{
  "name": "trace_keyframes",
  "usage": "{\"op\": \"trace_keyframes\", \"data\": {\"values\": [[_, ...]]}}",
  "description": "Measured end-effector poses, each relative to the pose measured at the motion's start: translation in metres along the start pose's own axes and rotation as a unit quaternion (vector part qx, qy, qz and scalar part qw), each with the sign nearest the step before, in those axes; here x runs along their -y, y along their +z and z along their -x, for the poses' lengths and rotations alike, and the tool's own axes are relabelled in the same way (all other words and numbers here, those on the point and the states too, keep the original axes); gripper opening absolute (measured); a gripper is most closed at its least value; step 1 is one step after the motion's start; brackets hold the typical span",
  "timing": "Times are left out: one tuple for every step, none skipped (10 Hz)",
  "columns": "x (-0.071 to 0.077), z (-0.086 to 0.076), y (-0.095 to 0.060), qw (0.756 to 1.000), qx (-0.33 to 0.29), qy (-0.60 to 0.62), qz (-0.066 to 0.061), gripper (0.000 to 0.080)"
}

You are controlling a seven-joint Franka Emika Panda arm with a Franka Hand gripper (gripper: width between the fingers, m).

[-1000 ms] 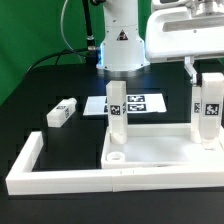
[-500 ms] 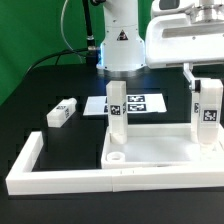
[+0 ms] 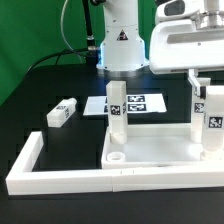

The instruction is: Assemble desk

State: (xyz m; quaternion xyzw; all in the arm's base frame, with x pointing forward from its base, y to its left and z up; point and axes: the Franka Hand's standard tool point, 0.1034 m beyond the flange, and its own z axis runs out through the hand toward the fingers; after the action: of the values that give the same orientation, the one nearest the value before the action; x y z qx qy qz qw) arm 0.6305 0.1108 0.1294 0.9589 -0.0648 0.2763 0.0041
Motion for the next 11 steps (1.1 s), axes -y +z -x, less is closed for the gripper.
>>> {"op": "trace_keyframes", "data": {"values": [[0.0007, 0.0012, 0.0012, 1.0, 0.001, -0.001, 0.0, 0.0288], [0.0015, 0.001, 0.0014, 1.0, -0.003, -0.002, -0.001, 0.0288], [0.0027, 0.0024, 0.001, 1.0, -0.008, -0.002, -0.003, 0.0288], [0.0042, 0.0042, 0.0004, 1.0, -0.019, 0.001, -0.007, 0.0288], [0.0036, 0.0044, 0.0003, 1.0, -0.029, 0.008, -0.007, 0.0288], [0.0031, 0.004, 0.0004, 0.999, -0.035, 0.013, -0.008, 0.0288], [0.0025, 0.0037, 0.0007, 0.999, -0.038, 0.016, -0.007, 0.0288], [0.0021, 0.0037, 0.0007, 0.999, -0.039, 0.018, -0.006, 0.0288], [0.0022, 0.0033, 0.0006, 0.999, -0.04, 0.011, -0.006, 0.0288], [0.0025, 0.0035, 0.0007, 0.999, -0.04, 0.009, -0.006, 0.0288], [0.0025, 0.0036, 0.0007, 0.999, -0.04, 0.007, -0.006, 0.0381]]}}
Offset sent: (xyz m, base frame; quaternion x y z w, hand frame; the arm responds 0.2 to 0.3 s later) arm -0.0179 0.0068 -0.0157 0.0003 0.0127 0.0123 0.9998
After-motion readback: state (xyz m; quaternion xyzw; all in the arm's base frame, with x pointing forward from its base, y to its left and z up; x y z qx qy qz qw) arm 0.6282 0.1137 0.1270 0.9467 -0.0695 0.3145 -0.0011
